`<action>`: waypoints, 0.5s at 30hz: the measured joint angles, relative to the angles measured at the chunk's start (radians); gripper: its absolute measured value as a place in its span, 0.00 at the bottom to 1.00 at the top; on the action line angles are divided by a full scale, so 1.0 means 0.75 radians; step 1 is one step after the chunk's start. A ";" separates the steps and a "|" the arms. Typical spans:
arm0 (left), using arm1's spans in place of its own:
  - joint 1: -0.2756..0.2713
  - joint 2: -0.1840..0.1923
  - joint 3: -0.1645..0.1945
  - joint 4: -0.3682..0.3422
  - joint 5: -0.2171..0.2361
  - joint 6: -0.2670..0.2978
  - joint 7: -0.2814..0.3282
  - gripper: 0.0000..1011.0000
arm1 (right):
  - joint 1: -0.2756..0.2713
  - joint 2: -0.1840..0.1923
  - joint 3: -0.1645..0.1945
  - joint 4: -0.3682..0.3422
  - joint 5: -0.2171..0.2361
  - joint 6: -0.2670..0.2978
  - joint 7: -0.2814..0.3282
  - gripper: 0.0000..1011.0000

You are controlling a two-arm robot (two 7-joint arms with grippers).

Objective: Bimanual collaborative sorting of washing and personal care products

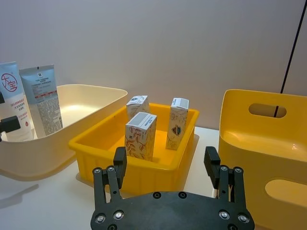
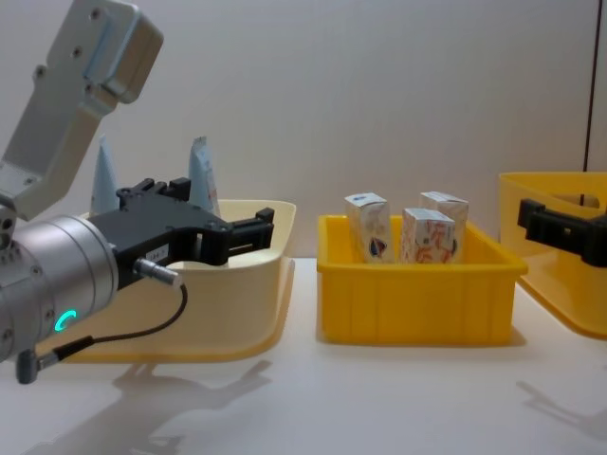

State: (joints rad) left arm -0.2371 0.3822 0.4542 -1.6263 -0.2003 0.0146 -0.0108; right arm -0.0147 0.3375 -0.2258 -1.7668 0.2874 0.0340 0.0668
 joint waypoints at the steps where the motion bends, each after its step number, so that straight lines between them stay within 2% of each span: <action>1: 0.000 0.000 0.000 0.000 0.000 0.000 0.000 0.99 | 0.000 0.000 0.000 0.000 0.000 0.000 0.000 0.99; 15: 0.000 0.000 0.000 0.000 0.000 0.000 0.000 0.99 | 0.000 0.000 0.000 0.000 0.000 0.000 0.000 0.99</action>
State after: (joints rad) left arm -0.2371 0.3821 0.4542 -1.6262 -0.2004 0.0143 -0.0109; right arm -0.0147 0.3375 -0.2258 -1.7667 0.2872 0.0341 0.0667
